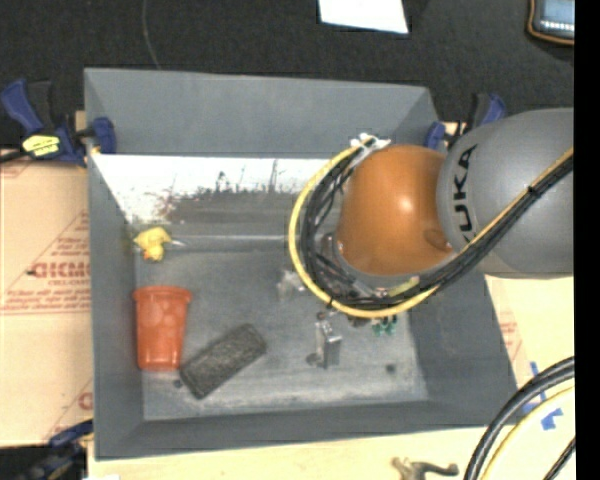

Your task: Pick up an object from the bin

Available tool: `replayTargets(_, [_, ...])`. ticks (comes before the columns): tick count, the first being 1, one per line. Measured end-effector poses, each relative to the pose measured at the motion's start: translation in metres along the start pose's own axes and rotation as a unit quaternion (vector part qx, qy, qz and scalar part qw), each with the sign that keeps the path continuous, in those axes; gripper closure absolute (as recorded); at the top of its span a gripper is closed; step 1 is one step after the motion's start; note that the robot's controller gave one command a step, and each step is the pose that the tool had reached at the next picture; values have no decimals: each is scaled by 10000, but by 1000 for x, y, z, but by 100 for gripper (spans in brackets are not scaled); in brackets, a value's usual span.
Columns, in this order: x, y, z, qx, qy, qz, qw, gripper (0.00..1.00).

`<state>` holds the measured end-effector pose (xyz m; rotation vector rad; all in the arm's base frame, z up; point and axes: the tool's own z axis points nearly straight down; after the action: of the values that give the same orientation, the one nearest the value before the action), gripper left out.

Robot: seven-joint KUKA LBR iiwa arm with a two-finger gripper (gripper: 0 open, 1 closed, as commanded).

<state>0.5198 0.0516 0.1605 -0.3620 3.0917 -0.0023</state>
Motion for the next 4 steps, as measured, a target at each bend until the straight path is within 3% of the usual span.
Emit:
replayTargets(1, [5, 101, 25, -42, 8, 243, 9997, 0])
replayTargets(2, [15, 64, 54, 21, -7, -1898, 9818, 0])
replayTargets(3, [17, 62, 57, 20, -11, -1900, 9818, 0])
replayTargets(4, [-46, 83, 60, 20, -17, -1750, 9846, 100])
